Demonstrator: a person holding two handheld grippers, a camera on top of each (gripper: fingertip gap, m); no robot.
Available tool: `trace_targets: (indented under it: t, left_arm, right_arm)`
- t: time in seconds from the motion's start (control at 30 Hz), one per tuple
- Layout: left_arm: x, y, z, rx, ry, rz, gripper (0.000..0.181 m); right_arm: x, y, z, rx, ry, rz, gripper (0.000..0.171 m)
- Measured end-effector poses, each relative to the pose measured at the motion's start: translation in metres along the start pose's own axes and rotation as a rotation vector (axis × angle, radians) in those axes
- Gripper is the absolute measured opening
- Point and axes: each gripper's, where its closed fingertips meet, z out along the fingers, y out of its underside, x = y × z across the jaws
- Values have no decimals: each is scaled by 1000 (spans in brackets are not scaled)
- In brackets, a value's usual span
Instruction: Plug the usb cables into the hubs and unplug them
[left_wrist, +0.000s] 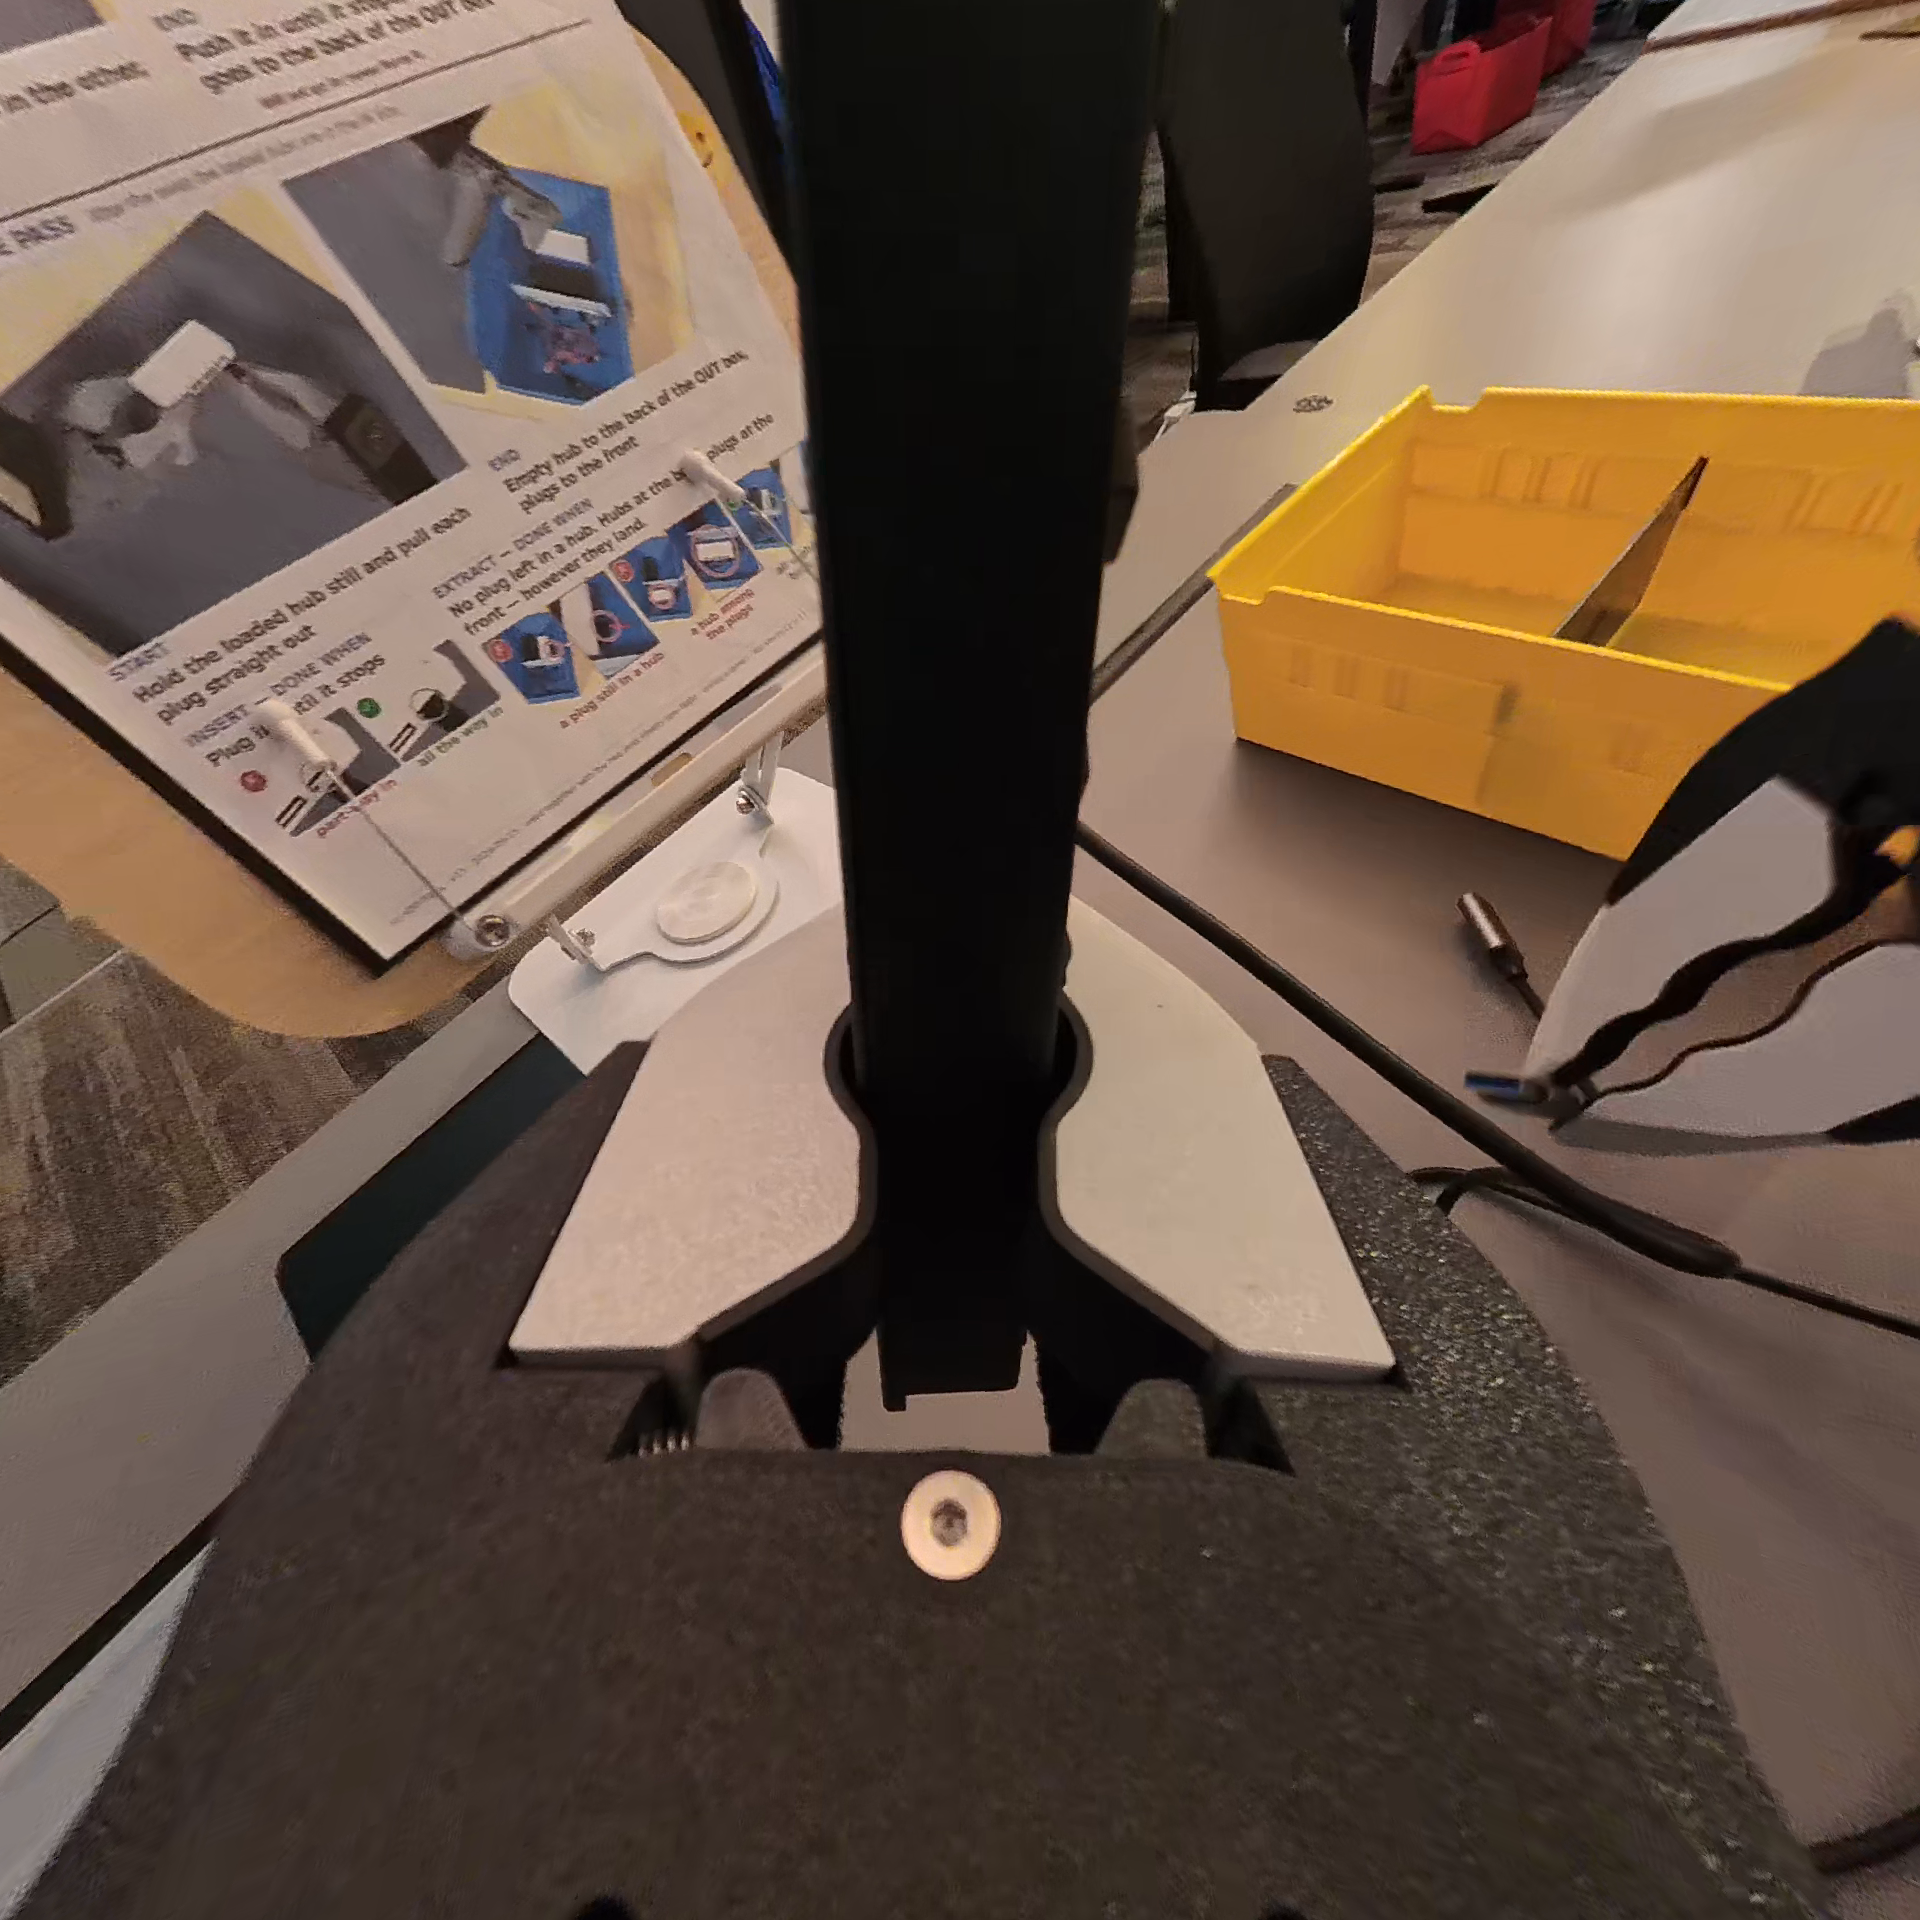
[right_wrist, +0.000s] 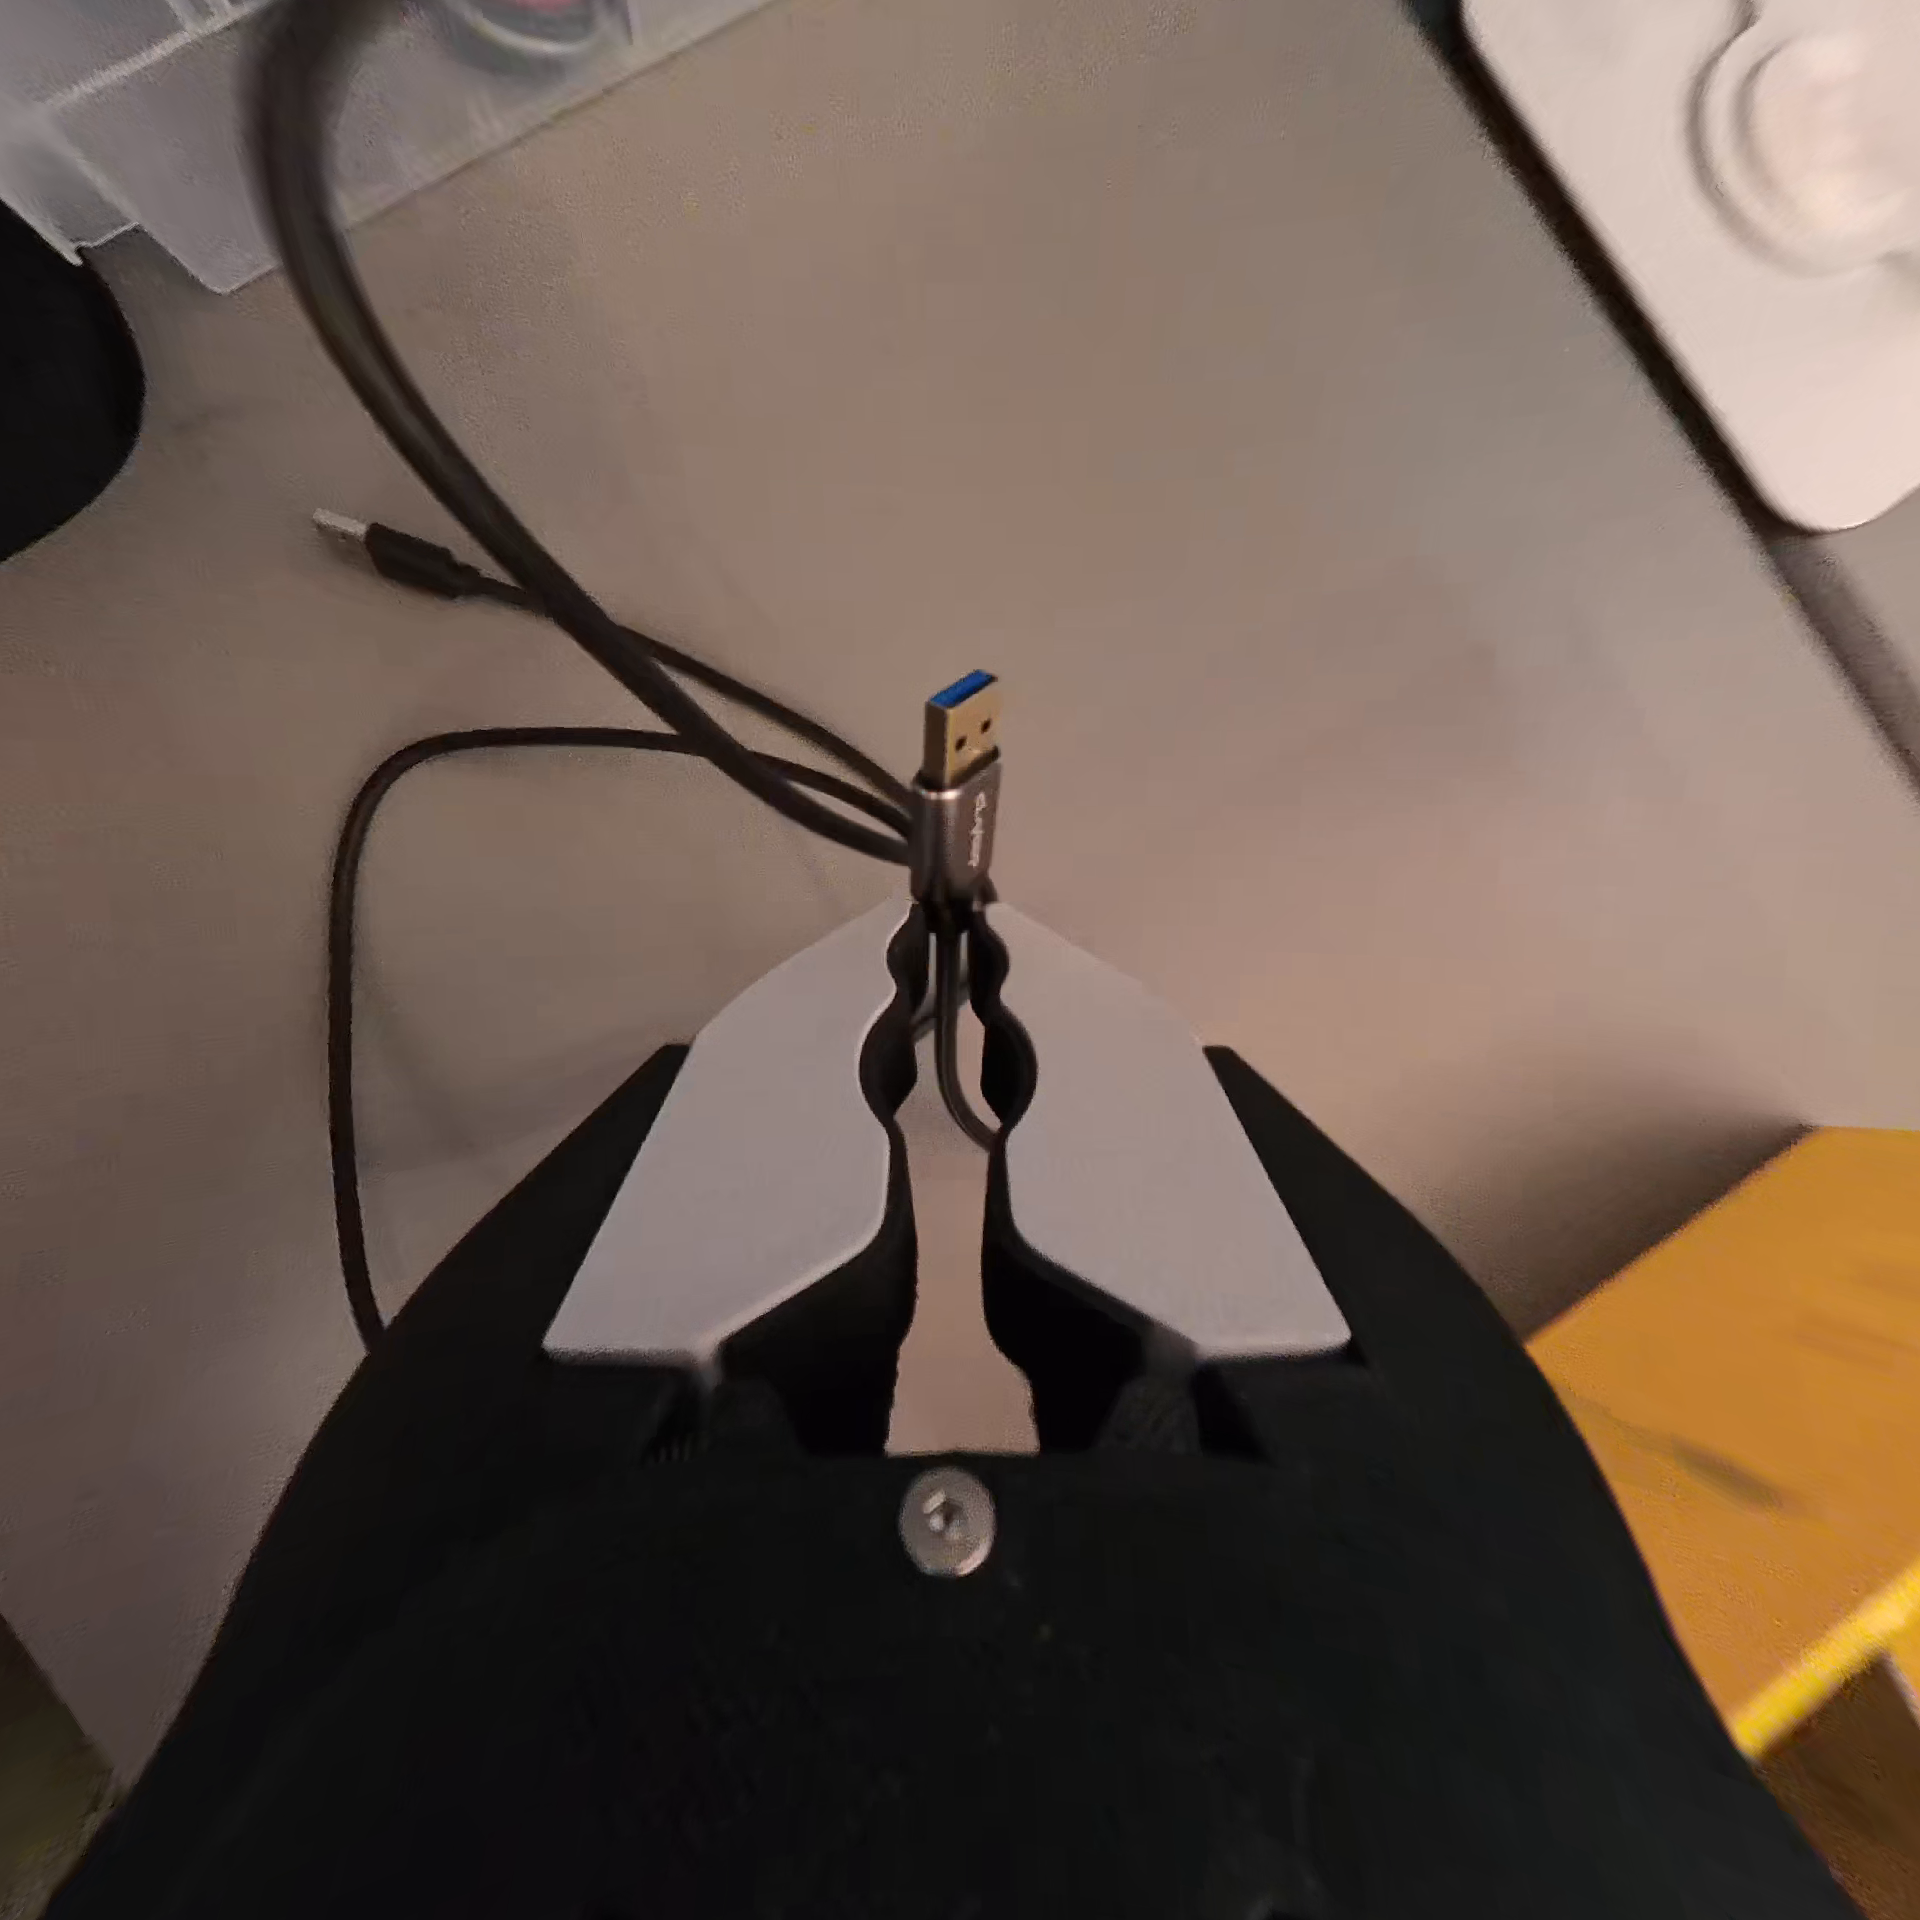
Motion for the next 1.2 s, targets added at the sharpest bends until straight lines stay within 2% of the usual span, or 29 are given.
trace_targets:
  t: [0.1,0.2,0.47,0.6,0.7,0.77,0.9,0.97,1.1,1.2]
  left_arm:
    - [-3,-2,-9,0,25,-12,26]
    - [-6,-3,-22,-24,15,39,26]
    - [2,-18,-56,-15,66,56,27]
    - [3,-21,-62,-11,65,60,26]
    - [3,-24,-63,8,85,39,27]
    - [2,-24,-63,10,90,29,27]
    - [1,-23,-62,6,86,29,26]
    - [2,-23,-61,5,90,30,26]
    - [4,-23,-59,-7,84,41,27]
    - [5,-22,-57,-14,80,48,26]
  right_arm:
    - [-2,7,20,17,-74,68,8]
    - [7,8,38,24,-78,132,8]
    - [55,15,86,-67,149,102,8]
    - [42,7,101,-35,1,159,9]
    - [33,1,102,-4,-134,190,21]
    - [31,-1,100,17,-213,208,24]
    - [42,-15,94,123,-309,303,23]
    - [48,-20,95,151,-334,339,17]
    - [42,-12,102,85,-391,298,23]
    - [44,-14,104,98,-378,284,21]
